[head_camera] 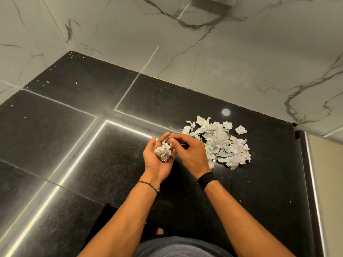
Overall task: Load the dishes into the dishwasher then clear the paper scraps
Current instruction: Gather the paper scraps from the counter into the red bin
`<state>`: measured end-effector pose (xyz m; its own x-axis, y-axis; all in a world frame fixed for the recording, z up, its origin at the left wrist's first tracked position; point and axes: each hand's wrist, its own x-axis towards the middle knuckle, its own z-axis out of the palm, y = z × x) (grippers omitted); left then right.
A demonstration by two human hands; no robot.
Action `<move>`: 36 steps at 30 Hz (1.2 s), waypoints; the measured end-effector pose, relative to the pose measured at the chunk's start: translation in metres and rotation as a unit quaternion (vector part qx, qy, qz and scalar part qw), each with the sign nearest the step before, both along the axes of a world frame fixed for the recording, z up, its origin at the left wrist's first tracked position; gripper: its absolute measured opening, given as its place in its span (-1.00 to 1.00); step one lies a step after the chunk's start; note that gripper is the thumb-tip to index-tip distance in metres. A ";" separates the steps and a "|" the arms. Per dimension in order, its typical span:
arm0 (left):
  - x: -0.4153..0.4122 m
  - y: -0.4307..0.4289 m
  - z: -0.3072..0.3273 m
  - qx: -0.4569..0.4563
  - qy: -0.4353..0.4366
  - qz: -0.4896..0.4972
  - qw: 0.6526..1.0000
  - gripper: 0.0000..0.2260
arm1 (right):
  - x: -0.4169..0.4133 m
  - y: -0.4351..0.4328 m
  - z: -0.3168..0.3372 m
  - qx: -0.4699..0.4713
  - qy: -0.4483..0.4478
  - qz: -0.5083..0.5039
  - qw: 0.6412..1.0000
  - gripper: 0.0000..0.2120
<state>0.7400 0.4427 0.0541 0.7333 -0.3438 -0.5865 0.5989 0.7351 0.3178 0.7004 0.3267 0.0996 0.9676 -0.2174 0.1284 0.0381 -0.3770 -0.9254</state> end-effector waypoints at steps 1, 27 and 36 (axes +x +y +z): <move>0.001 0.001 0.001 -0.010 -0.002 0.004 1.000 -0.61 | 0.005 -0.004 -0.005 -0.011 0.000 -0.020 1.000 -0.88; 0.020 -0.002 0.004 -0.030 0.003 0.010 1.000 -0.65 | 0.028 -0.012 -0.020 -0.169 -0.071 -0.050 0.982 -0.87; 0.026 0.016 0.002 -0.009 -0.001 0.033 0.999 -0.70 | 0.063 -0.040 -0.063 -0.457 0.035 0.009 0.889 -0.91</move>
